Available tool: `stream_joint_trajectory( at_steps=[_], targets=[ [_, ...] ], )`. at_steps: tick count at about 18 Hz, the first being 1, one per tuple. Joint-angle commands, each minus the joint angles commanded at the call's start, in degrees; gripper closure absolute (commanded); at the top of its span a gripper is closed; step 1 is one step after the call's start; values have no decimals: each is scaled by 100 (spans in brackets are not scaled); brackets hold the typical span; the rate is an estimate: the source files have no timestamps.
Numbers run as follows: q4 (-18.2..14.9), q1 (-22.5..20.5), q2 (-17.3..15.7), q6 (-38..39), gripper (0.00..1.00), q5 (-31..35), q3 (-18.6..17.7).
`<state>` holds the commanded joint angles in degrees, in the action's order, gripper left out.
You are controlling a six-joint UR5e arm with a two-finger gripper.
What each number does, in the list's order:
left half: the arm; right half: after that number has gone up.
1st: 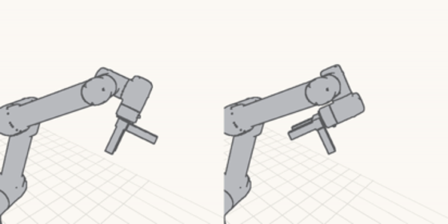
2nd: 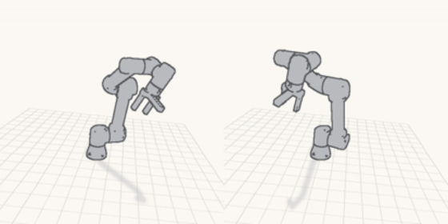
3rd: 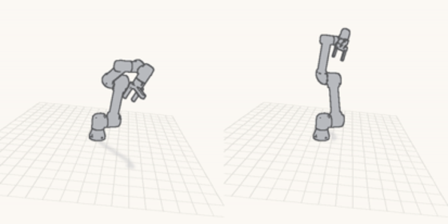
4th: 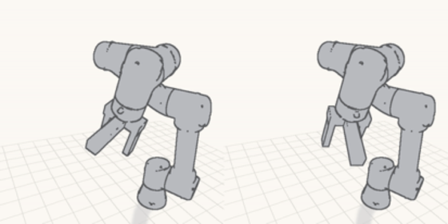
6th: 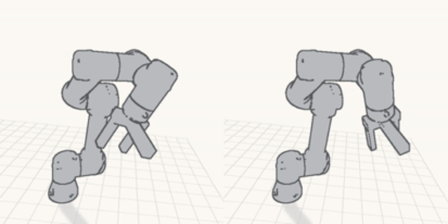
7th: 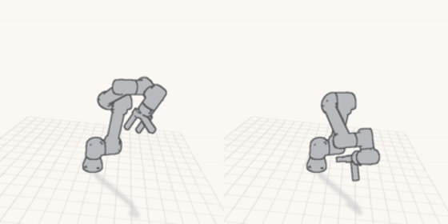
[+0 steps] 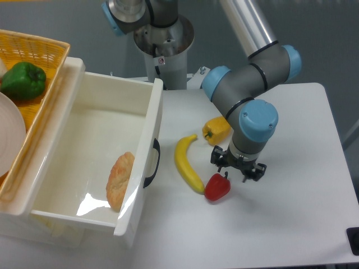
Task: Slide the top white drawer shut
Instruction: 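Move the gripper from beside the peppers toward the open white drawer's front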
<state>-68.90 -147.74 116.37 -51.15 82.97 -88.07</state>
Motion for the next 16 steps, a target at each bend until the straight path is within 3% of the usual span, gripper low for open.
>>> stream_joint_trajectory(
  at_steps=[4, 11, 16],
  targets=[
    [-273, -9, -211, 237, 100, -324, 0],
    [-405, 44, -466, 439, 100, -1098, 9],
    [-695, -9, -598, 448, 100, -1599, 52]
  ],
)
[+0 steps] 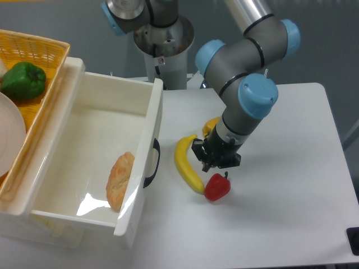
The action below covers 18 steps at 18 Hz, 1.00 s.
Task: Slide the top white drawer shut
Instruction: 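Move the gripper from beside the peppers toward the open white drawer's front, then bring the gripper against the front panel of the open drawer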
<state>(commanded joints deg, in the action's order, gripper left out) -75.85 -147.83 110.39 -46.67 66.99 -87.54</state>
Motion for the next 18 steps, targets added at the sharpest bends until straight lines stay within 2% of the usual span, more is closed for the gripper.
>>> stream_joint_trajectory(
  at_steps=[4, 13, 18],
  targets=[
    [0, 44, 17, 246, 100, -185, -17],
    [-448, 88, 0, 264, 100, -757, -44],
    [-501, 158, -9, 325, 100, -941, -52]
  ],
)
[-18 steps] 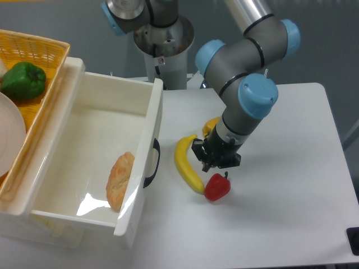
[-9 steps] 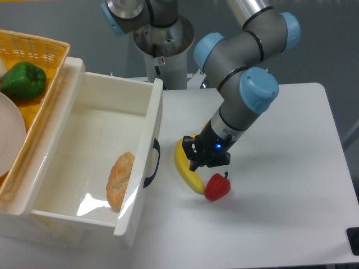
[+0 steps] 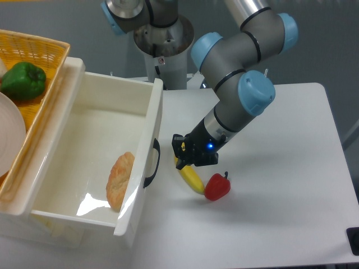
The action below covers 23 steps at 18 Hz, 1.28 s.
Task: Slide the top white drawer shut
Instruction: 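Bring the gripper against the front panel of the open drawer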
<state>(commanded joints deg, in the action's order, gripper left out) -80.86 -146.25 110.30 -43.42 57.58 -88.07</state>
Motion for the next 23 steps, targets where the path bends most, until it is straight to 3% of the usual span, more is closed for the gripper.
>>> stream_joint_trajectory(
  at_steps=[17, 23],
  targets=[
    [-483, 246, -114, 44, 100, -168, -9],
    [-519, 334, -211, 53, 100, -194, -79]
  ],
)
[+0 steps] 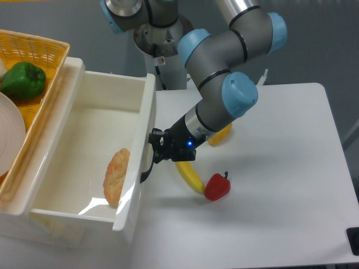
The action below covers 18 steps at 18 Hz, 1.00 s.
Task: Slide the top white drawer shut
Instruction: 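Bring the gripper against the front panel of the open drawer, then push the drawer front with the gripper, sliding the drawer into the unit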
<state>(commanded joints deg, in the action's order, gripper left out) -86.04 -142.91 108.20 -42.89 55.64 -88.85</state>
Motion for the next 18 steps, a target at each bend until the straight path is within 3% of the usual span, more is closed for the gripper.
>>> stream_joint_trajectory(
  at_steps=[18],
  targets=[
    [17, 404, -123, 290, 100, -132, -53]
  ],
)
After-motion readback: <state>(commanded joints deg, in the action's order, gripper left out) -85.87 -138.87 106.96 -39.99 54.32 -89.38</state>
